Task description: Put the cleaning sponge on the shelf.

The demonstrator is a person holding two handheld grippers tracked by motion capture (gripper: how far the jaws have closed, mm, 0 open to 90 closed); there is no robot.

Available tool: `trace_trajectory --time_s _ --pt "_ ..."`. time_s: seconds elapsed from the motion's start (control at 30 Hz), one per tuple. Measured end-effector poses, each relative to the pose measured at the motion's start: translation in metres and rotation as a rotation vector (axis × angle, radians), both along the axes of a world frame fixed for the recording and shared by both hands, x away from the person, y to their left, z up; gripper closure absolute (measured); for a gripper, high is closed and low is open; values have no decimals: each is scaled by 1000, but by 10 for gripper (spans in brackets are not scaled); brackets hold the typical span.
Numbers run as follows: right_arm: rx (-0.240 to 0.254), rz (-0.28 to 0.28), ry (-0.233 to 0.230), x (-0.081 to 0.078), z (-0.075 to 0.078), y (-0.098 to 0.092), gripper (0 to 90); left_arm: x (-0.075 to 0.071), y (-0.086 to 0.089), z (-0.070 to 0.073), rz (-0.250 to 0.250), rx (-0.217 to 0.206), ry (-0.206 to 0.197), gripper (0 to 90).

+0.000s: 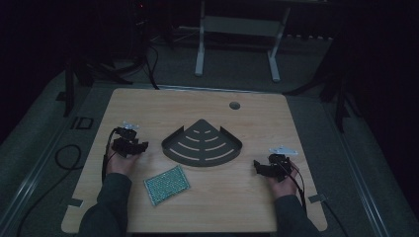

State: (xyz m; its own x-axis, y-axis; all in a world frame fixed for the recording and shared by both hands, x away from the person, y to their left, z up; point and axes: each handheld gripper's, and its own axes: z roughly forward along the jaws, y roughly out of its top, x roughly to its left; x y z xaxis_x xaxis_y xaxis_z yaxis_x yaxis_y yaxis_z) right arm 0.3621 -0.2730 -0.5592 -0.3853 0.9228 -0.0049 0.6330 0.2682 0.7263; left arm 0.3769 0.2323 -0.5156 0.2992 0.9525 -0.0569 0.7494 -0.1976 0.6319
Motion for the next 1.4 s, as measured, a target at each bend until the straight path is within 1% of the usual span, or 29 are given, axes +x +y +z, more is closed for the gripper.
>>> trace_trajectory --time_s 0.1,0.13,0.17,0.2,0.23,0.27,0.3,0.33,0.37,0.47,0.5,0.53,0.57,0.6,0.63,0.67,0.73,0.93,0.97,1.0,1.03,1.07,1.1,1.13,1.27,1.3,1.33,1.4 --pt "0 0 0 0 0 0 171 -7 -4 7 -53 -3 3 585" --pt "0 0 0 0 0 0 171 -7 -4 7 -53 -3 3 594" --pt "1 0 0 0 0 0 171 -11 -5 11 -85 -7 8 601" --pt "0 0 0 0 0 0 171 -12 -6 13 -100 -11 15 605" --pt "0 0 0 0 0 0 171 -12 -6 13 -100 -11 15 607" --pt "1 0 0 0 0 0 171 -15 -7 16 -135 -10 28 611" --pt "0 0 0 0 0 0 171 -17 -8 18 -149 -13 36 613" --pt "0 0 0 0 0 0 171 -17 -8 18 -149 -13 36 615" --pt "0 0 0 0 0 0 171 -19 -10 21 -182 -8 52 617" --pt "1 0 0 0 0 0 171 -22 -13 25 -234 13 70 627" --pt "1 0 0 0 0 0 171 -22 -13 25 -234 13 70 626" --pt "0 0 0 0 0 0 171 -23 -15 26 -248 28 76 627" --pt "0 0 0 0 0 0 171 -24 -18 28 -280 36 90 631" --pt "0 0 0 0 0 0 171 -25 -20 29 -299 37 93 635" --pt "1 0 0 0 0 0 171 -25 -20 29 -299 37 93 640" --pt "0 0 0 0 0 0 171 -26 -23 30 -324 52 103 644" --pt "0 0 0 0 0 0 171 -28 -26 31 -349 52 114 654" --pt "0 0 0 0 0 0 171 -31 -36 33 -422 89 156 642" --pt "0 0 0 0 0 0 171 -31 -36 33 -422 89 156 643" --pt "1 0 0 0 0 0 171 -31 -40 34 -447 102 172 644" --pt "0 0 0 0 0 0 171 -31 -42 34 -461 109 181 646" --pt "1 0 0 0 0 0 171 -30 -43 35 -473 117 192 650" --pt "0 0 0 0 0 0 171 -30 -43 35 -473 117 192 653" --pt "1 0 0 0 0 0 171 -30 -46 37 -490 127 207 656" --pt "1 0 0 0 0 0 171 -28 -49 40 -523 120 226 668" --pt "1 0 0 0 0 0 171 -28 -49 40 -523 120 226 670" --pt "1 -1 0 0 0 0 171 -27 -51 40 -545 101 240 672" --pt "0 0 0 0 0 0 171 -25 -52 39 -569 96 257 675"
